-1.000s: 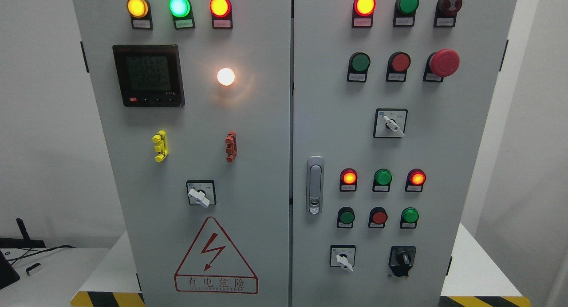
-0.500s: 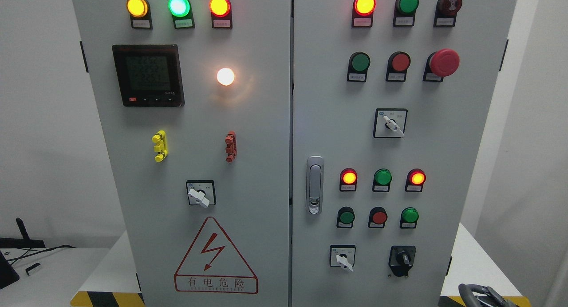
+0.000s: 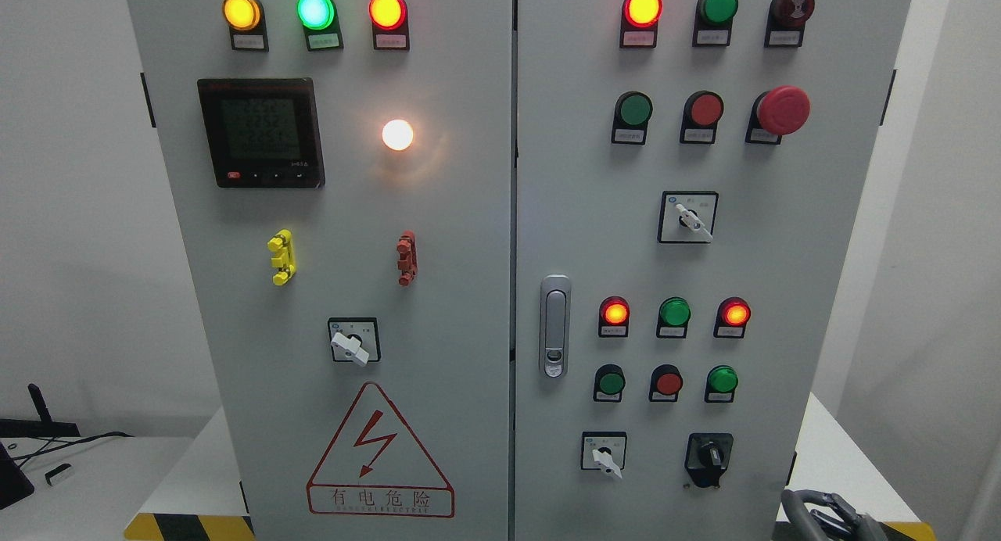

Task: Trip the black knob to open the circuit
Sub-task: 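Raise the right hand toward the black rotary knob on the lower door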

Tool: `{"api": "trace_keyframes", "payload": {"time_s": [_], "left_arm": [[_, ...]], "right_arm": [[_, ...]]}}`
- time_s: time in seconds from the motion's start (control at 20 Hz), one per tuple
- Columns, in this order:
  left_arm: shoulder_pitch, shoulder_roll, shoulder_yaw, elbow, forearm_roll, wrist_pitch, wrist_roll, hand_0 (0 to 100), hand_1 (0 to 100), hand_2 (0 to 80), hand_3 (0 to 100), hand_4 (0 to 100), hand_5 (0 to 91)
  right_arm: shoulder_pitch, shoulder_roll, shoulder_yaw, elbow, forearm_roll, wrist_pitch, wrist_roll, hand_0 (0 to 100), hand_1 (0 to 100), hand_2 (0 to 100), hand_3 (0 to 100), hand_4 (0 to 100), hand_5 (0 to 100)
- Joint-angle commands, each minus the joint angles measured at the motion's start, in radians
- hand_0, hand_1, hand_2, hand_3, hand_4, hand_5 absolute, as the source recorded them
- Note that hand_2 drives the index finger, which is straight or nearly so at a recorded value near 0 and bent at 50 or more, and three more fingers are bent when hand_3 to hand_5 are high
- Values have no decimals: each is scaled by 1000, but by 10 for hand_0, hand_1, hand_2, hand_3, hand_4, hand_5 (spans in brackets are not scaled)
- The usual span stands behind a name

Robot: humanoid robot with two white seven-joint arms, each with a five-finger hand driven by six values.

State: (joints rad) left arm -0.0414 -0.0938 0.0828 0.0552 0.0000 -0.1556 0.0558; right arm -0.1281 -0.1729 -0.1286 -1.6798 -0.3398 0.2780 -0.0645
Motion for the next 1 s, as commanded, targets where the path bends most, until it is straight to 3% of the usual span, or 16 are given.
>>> {"api": "trace_keyframes", "payload": {"time_s": [0.0,0.25,0.6,0.95], "left_arm": [[0,0,0,0,-31,-1,-1,120,389,0,0,0,0],[0,-1,0,0,-31,-1,-1,120,389,0,0,0,0],[0,0,0,0,-31,-1,-1,120,389,0,0,0,0],[0,0,0,0,-31,-1,-1,120,389,0,0,0,0]], "right_arm": [[-5,0,41,40,27,-3,-1,316,794,507,1000,991,893],[-5,0,52,40,28,-5,0,350,812,505,1000,985,888],[-24,0,75,37,31,-3,-1,473,854,484,1000,968,878],[-42,1,101,29,51,0,-5,492,857,477,1000,966,879]]}}
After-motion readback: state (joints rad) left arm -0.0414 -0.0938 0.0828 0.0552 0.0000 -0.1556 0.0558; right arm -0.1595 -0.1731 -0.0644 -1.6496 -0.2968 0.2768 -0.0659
